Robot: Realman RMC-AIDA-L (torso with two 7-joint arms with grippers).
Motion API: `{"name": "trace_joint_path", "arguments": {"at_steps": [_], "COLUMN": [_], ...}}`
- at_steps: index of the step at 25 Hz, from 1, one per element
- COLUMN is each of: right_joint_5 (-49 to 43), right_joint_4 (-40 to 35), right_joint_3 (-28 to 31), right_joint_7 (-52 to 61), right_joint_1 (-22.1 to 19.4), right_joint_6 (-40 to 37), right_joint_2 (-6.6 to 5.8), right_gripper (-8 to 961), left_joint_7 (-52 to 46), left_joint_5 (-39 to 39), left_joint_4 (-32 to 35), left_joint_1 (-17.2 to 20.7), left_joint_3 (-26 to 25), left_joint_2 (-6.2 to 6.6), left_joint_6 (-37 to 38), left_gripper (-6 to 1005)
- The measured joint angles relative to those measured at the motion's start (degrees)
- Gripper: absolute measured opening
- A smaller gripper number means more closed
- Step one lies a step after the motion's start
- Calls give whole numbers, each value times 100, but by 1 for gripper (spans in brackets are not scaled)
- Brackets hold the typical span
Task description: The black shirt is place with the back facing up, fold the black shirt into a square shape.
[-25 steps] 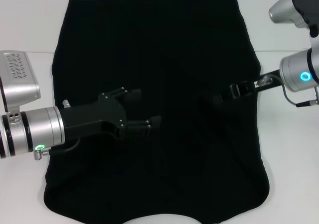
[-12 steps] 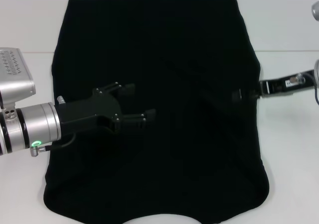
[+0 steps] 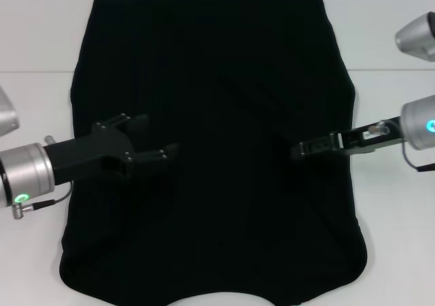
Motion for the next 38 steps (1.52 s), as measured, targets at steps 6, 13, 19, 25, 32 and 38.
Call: {"name": "trace_joint_path", "arguments": {"at_steps": [6, 13, 19, 25, 32, 38], "right_joint_5": [141, 512, 578, 589, 1144, 2332], "right_joint_4": [172, 145, 130, 109, -49, -40], "right_joint_3": [-6, -15, -74, -71, 9, 12], "right_joint_7": [-25, -363, -535, -552, -940, -2451], "right_joint_1": [210, 406, 551, 553, 73, -564], "right_joint_6": [268, 160, -186, -277, -212, -613], "right_joint_2": [226, 364, 448, 441, 306, 286], "right_gripper": [947, 946, 946, 946, 945, 945], "left_joint_7": [22, 43, 45, 47, -76, -564], "left_joint_5": [-17, 3, -15, 16, 9, 51], "left_joint_4": [19, 46, 73, 73, 73, 303], "left_joint_1": [104, 162, 210, 212, 220, 301], "left_joint_3": [-453, -552, -598, -593, -683, -697], "left_joint_2": [5, 6, 4, 4, 10, 158], "left_joint_6": [-23, -28, -9, -19, 118, 1287], "left_gripper": [950, 950, 950, 949, 937, 926]}}
